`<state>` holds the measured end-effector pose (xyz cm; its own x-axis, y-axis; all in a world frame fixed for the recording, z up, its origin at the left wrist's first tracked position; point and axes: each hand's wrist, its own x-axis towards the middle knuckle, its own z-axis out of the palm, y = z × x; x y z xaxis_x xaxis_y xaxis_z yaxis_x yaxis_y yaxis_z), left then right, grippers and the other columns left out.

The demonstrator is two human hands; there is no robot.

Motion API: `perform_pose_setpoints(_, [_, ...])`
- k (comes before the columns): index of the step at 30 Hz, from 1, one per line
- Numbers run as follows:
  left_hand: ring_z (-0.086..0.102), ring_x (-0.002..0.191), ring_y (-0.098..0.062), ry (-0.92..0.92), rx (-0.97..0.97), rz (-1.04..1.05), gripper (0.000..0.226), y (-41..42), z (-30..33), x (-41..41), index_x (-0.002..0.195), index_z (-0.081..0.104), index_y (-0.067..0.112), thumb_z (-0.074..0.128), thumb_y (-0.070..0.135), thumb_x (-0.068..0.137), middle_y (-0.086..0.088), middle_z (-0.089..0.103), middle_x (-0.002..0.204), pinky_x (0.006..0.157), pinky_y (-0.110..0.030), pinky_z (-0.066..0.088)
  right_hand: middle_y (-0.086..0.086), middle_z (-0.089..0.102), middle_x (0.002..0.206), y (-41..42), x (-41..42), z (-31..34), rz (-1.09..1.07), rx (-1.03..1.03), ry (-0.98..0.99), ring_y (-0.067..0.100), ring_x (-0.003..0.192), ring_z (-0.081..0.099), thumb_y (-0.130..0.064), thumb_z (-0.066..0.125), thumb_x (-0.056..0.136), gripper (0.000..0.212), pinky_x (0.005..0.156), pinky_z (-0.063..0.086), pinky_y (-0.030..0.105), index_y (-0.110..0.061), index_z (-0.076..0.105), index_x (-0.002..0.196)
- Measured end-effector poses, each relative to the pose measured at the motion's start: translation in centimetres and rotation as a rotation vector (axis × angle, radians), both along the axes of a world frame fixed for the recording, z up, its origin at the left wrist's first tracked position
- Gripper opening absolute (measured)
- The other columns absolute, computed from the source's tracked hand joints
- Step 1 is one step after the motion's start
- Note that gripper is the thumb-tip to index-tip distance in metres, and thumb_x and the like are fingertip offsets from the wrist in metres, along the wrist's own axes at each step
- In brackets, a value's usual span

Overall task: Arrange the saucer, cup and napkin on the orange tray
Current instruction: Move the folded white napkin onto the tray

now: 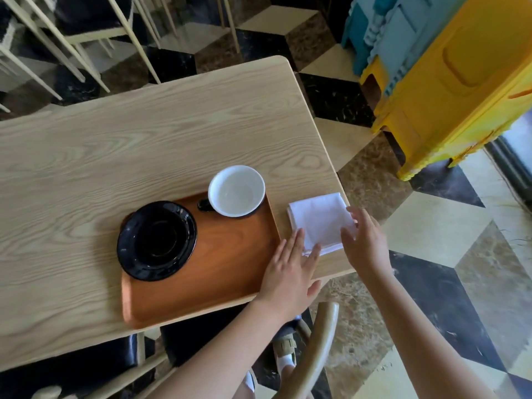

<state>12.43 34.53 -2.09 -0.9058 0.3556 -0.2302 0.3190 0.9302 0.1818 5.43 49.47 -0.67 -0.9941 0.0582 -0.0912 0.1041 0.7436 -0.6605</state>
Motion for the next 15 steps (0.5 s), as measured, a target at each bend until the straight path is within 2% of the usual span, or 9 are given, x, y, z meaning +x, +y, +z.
perform_pose_setpoints(2, [-0.008,0.142,-0.033,0.011,0.013,0.004,0.068,0.0,-0.2,0.7,0.147,0.004,0.017,0.035,0.045,0.093,-0.026,-0.004,0.153,0.112,-0.044,-0.007,0.016,0.066,0.106,0.0,0.0,0.0,-0.033,-0.016,-0.063,0.031,0.093,0.059,-0.001,0.055,0.083,0.038,0.071,0.043,0.031,-0.007,0.052,0.12])
perform_pose_setpoints(4, [-0.012,0.141,-0.031,-0.009,0.034,0.009,0.068,-0.1,-0.5,1.4,0.146,0.003,0.018,0.035,0.045,0.093,-0.023,-0.007,0.154,0.111,-0.043,-0.011,0.011,0.07,0.092,0.0,0.1,0.1,-0.057,-0.053,-0.129,0.029,0.077,0.06,-0.004,0.054,0.084,0.037,0.055,0.04,0.024,-0.01,0.055,0.12])
perform_pose_setpoints(5, [-0.013,0.141,-0.029,-0.011,0.04,0.011,0.067,-0.2,-0.6,1.8,0.146,0.002,0.019,0.034,0.046,0.093,-0.022,-0.009,0.154,0.111,-0.043,-0.012,0.008,0.07,0.084,0.1,0.1,0.3,-0.07,-0.08,-0.149,0.028,0.071,0.06,-0.005,0.053,0.084,0.034,0.052,0.038,0.022,-0.011,0.058,0.117])
perform_pose_setpoints(7, [-0.014,0.142,-0.026,-0.008,0.066,0.021,0.067,-0.4,-0.8,2.2,0.146,0.001,0.022,0.033,0.046,0.093,-0.019,-0.009,0.155,0.112,-0.042,-0.011,0.005,0.068,0.081,0.1,0.3,0.6,-0.099,-0.147,-0.166,0.025,0.072,0.06,-0.008,0.053,0.084,0.026,0.053,0.04,0.025,-0.013,0.063,0.107])
perform_pose_setpoints(9, [-0.009,0.142,-0.025,0.003,0.112,0.043,0.065,-0.6,-0.7,2.6,0.146,0.005,0.023,0.035,0.046,0.092,-0.017,-0.005,0.156,0.113,-0.044,-0.006,0.004,0.066,0.086,-0.1,0.3,1.3,-0.113,-0.221,-0.175,0.02,0.076,0.06,-0.01,0.055,0.085,0.025,0.057,0.041,0.024,-0.013,0.062,0.108])
perform_pose_setpoints(13, [0.011,0.143,-0.024,0.062,0.266,0.121,0.063,-0.8,0.3,3.6,0.145,0.018,0.02,0.041,0.04,0.09,-0.015,0.011,0.155,0.115,-0.047,0.014,-0.002,0.063,0.082,-1.1,0.8,3.5,-0.062,-0.428,-0.185,0.017,0.074,0.063,-0.007,0.058,0.084,0.024,0.054,0.045,0.025,-0.015,0.062,0.107])
perform_pose_setpoints(15, [0.008,0.143,-0.022,0.104,0.361,0.159,0.065,-1.2,0.9,4.2,0.146,0.015,0.019,0.042,0.037,0.091,-0.013,0.011,0.156,0.115,-0.045,0.017,0.0,0.064,0.081,-1.7,1.1,4.5,-0.034,-0.546,-0.203,0.015,0.071,0.065,-0.005,0.059,0.084,0.023,0.056,0.047,0.026,-0.018,0.063,0.103])
